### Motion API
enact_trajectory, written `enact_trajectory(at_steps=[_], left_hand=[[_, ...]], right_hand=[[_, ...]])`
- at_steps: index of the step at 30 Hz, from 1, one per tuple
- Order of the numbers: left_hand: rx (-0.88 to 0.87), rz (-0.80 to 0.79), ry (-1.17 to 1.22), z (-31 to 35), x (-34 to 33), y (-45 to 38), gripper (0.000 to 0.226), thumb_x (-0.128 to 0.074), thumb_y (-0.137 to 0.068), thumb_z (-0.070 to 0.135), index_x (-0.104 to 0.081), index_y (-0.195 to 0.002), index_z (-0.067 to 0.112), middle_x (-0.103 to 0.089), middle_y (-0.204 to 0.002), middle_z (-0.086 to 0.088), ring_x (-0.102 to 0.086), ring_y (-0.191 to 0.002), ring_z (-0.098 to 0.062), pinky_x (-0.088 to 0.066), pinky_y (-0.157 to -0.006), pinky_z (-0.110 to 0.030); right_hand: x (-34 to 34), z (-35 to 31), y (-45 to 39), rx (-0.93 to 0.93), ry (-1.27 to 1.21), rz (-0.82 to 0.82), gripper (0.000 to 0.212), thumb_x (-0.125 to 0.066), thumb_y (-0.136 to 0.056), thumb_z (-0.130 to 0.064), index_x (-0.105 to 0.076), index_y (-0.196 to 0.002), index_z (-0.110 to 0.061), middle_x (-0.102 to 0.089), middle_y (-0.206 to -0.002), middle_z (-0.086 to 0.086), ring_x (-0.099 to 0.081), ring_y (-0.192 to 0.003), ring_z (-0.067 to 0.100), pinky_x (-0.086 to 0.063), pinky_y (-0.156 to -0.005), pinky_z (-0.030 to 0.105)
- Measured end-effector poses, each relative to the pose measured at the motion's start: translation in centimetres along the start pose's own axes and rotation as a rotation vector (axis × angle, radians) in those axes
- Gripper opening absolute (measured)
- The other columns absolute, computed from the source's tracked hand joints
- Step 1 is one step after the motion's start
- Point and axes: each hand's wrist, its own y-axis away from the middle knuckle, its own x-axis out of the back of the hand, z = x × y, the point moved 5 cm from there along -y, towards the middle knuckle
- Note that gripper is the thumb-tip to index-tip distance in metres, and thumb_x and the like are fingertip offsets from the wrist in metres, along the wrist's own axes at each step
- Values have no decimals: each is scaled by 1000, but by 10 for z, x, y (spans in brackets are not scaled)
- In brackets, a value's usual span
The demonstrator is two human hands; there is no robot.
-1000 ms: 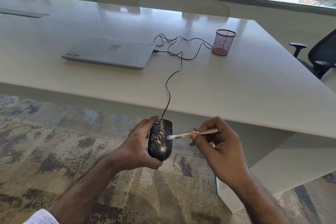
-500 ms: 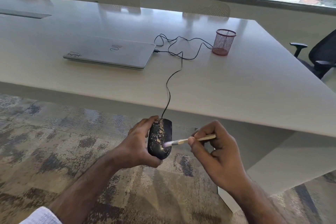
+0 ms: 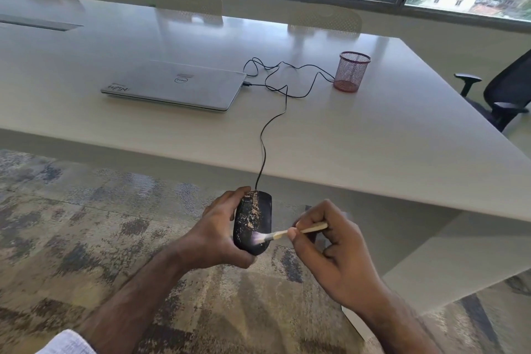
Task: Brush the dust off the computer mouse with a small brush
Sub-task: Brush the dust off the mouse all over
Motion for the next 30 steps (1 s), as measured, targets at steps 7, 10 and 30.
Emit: enact_trajectory(at_steps=[7, 10, 30], left_hand=[[-12, 5, 3, 0, 1, 0, 127, -91, -46, 33, -34, -159, 26, -50, -137, 7, -52, -132, -22, -52, -111, -47], [-17, -2, 6, 0, 1, -1, 129, -91, -46, 32, -31, -160, 25, -49, -137, 8, -52, -132, -22, -52, -110, -46], [-30, 5, 15, 3, 0, 4, 128, -90, -45, 32, -32, -160, 25, -48, -136, 12, -51, -130, -18, -53, -110, -40]], right_hand=[[8, -1, -1, -27, -43, 70, 14, -72, -91, -27, -59, -87, -31, -66, -78, 6, -60, -63, 27, -50, -51, 38], [4, -1, -2, -33, -30, 26, 14, -71, -92, -26, -58, -87, -29, -65, -76, 6, -56, -60, 25, -46, -50, 35], [15, -1, -2, -64, -28, 124, 14, -72, -89, -33, -59, -85, -34, -63, -69, 5, -44, -51, 41, -38, -41, 49]])
